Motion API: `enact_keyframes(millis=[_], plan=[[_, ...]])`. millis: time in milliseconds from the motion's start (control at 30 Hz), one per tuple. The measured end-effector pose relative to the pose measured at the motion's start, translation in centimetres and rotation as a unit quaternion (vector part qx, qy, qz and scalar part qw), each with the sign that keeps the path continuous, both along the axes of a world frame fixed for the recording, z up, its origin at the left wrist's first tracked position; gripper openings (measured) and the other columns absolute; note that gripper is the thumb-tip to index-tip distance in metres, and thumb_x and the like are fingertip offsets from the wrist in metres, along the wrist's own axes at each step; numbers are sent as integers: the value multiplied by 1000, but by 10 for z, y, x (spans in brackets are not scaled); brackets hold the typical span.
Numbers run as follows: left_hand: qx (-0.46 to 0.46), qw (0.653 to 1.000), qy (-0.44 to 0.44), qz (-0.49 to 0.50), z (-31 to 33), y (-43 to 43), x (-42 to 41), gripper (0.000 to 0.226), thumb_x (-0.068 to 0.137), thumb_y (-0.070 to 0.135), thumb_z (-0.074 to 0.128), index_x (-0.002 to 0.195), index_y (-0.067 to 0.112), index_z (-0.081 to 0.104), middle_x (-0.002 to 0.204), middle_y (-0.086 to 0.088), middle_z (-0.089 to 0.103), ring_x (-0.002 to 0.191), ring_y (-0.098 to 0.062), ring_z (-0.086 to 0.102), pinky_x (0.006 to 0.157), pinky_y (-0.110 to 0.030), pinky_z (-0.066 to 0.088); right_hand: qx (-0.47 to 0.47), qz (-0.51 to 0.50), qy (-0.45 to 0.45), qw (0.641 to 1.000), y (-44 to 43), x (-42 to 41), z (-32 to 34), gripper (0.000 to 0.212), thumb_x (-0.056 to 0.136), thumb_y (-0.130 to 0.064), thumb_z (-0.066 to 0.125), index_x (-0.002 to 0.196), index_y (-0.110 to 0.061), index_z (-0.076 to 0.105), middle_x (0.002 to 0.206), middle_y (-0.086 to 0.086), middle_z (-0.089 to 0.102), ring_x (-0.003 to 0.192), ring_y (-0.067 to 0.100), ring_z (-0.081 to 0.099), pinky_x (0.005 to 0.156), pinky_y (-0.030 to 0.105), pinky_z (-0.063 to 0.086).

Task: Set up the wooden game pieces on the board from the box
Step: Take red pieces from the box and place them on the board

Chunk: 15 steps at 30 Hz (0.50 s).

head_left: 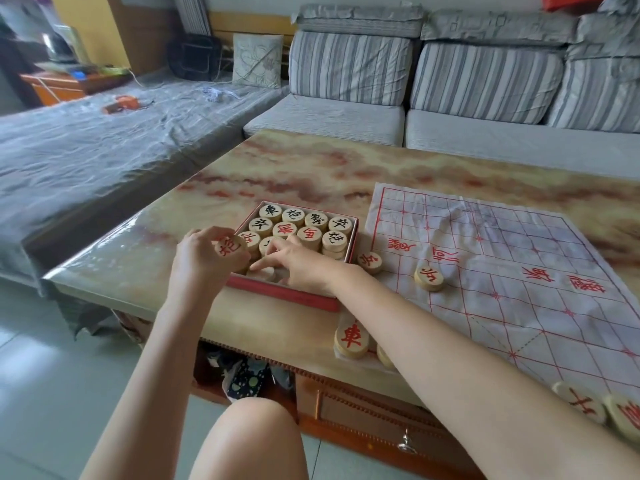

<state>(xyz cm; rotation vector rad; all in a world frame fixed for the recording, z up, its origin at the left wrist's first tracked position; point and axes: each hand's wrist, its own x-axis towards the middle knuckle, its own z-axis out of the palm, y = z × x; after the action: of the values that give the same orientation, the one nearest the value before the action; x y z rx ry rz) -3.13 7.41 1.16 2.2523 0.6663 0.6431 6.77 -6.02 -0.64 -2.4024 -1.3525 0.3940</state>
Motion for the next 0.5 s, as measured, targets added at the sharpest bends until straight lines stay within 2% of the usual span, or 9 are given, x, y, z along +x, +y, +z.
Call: enact_keyframes(millis=[100,167,233,300,400,500], plan=[[-3,1000,-1,-13,-3,-2,0,44,67,21,78,110,18,66,109,-10,61,98,-25,61,82,-31,47,-41,28,-88,995,6,6,5,48,87,-5,53,123,-36,55,111,-4,37,113,21,28,103,38,23],[-10,1000,-4,-19,-4,-4,0,45,66,22,79,110,18,67,109,-11,61,99,-26,61,85,-33,48,-26,37,-143,989,10,10,-1,45,83,-3,55,118,-33,57,122,0,40,120,27,29,108,44,26],[-14,1000,-8,-18,-4,-6,0,45,66,23,79,109,17,66,108,-11,61,99,-26,61,86,-35,50,-11,46,-181,982,11,10,-7,38,82,1,54,111,-24,60,119,1,47,116,28,36,105,47,32],[-19,1000,-13,-16,-4,-7,0,44,66,24,80,108,19,66,107,-10,61,99,-26,61,87,-37,50,17,66,-200,977,6,9,-9,26,87,-3,53,106,-17,63,110,2,56,110,25,45,100,41,35],[-21,999,-18,-15,-3,-6,-1,44,66,22,78,108,20,66,108,-9,61,98,-25,61,87,-37,50,77,48,-184,979,-7,7,-4,20,92,-12,52,108,-12,65,101,7,66,100,25,55,93,34,35],[-24,999,-16,-20,-7,-7,-1,44,67,22,78,109,20,66,110,-9,60,99,-25,61,87,-37,50,72,-67,-85,991,-23,7,-3,25,96,-25,45,116,-20,60,112,7,65,109,27,53,96,40,41]])
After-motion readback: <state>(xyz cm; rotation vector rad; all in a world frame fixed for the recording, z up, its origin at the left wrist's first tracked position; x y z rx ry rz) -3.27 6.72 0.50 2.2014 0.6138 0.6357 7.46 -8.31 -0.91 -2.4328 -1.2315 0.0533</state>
